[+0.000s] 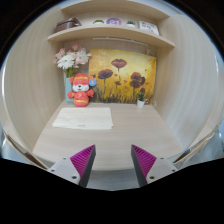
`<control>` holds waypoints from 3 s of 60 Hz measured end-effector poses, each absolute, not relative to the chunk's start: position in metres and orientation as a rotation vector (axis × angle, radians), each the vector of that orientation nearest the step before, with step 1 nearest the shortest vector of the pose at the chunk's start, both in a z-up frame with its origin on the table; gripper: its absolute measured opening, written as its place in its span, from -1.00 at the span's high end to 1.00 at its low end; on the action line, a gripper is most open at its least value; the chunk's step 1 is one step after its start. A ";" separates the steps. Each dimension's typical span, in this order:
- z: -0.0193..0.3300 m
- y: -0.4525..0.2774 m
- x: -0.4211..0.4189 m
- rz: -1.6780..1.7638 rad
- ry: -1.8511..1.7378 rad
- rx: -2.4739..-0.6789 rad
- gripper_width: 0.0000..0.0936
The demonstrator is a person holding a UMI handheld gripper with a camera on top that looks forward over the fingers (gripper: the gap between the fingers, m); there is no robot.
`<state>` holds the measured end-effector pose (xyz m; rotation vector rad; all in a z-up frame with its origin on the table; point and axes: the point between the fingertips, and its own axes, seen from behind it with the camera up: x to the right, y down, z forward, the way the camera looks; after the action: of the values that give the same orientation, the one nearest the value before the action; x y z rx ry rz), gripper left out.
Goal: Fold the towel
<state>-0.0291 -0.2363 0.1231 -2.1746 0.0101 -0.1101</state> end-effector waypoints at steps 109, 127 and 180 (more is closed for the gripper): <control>0.048 0.047 -0.020 -0.134 -0.086 -2.291 -0.01; 0.065 0.032 -0.011 -0.077 -0.173 -2.298 -0.16; 0.258 -0.211 -0.022 -0.078 -0.003 -2.078 -0.26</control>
<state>-0.0219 -0.2111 0.2577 -2.0776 -0.0026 -0.0779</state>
